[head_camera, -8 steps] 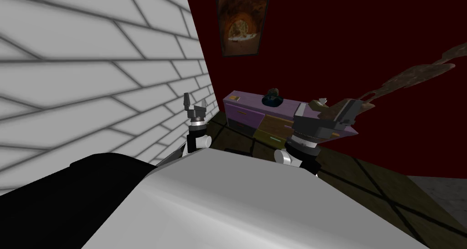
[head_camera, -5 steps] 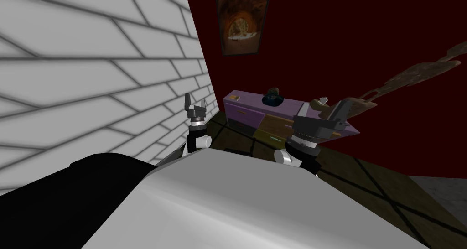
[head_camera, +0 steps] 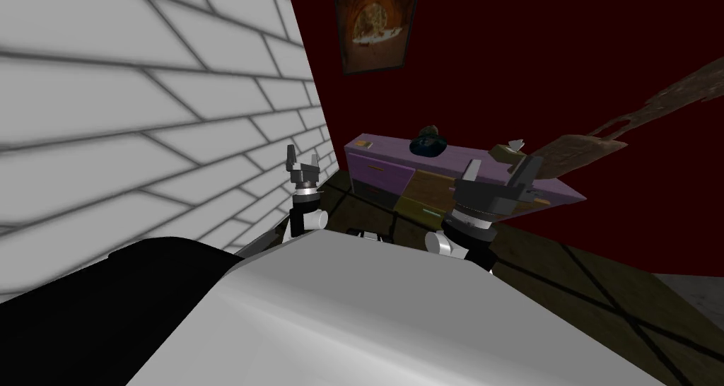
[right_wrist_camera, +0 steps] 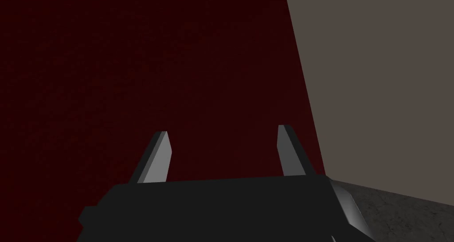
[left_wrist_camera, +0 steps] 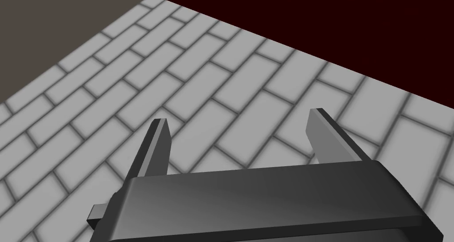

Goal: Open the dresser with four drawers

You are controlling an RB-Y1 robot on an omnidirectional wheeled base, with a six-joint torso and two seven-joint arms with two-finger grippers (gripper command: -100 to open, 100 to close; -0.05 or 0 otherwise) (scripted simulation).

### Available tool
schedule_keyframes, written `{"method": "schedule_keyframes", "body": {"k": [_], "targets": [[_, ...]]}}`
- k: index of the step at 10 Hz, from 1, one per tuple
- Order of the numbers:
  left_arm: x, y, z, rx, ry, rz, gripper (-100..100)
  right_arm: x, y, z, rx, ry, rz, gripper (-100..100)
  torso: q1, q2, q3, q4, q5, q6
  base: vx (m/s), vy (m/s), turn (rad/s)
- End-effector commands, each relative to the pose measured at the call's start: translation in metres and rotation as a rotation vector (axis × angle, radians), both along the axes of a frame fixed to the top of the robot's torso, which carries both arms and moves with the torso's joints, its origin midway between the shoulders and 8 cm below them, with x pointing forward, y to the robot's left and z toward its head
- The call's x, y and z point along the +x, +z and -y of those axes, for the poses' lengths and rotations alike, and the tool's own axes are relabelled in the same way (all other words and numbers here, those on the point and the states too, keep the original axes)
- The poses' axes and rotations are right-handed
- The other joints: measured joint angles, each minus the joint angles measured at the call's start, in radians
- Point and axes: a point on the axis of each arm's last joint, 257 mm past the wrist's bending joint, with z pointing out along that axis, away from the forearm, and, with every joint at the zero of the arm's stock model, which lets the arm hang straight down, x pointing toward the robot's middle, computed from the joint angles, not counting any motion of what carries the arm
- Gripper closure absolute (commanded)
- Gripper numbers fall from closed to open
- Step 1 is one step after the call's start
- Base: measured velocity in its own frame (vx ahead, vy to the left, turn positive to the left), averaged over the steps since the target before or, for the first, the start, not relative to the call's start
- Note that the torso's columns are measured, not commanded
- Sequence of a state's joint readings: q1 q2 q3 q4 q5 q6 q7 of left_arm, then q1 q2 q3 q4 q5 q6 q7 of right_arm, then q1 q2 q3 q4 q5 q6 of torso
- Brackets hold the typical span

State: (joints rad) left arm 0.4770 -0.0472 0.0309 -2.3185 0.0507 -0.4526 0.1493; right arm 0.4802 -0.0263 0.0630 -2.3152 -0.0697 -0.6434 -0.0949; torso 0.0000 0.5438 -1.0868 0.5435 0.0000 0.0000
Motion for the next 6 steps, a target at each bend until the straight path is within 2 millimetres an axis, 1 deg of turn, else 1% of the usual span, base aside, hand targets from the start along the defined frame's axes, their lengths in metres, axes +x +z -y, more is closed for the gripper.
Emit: {"method": "schedule_keyframes", "body": {"k": [1, 2, 3, 6], "targets": [[0.000, 0.000, 0.000, 0.000, 0.000, 0.000, 0, 0.000, 0.000, 0.000, 0.000, 0.000, 0.000, 0, 0.000, 0.074, -0.148, 0.074, 0.000, 0.000, 0.000, 0.000, 0.000], [0.000, 0.000, 0.000, 0.000, 0.000, 0.000, 0, 0.003, -0.003, -0.002, -0.006, 0.030, -0.008, -100, 0.000, 0.148, -0.295, 0.148, 0.000, 0.000, 0.014, 0.012, 0.028], [0.000, 0.000, 0.000, 0.000, 0.000, 0.000, 0, 0.005, -0.006, -0.002, -0.002, 0.055, -0.015, -100, 0.001, 0.181, -0.364, 0.181, 0.000, 0.000, 0.019, 0.021, 0.034], [0.000, 0.000, 0.000, 0.000, 0.000, -0.001, 0, 0.014, -0.018, 0.001, 0.054, 0.145, -0.038, -100, 0.001, 0.193, -0.390, 0.194, 0.000, 0.000, 0.035, 0.044, 0.054]]}}
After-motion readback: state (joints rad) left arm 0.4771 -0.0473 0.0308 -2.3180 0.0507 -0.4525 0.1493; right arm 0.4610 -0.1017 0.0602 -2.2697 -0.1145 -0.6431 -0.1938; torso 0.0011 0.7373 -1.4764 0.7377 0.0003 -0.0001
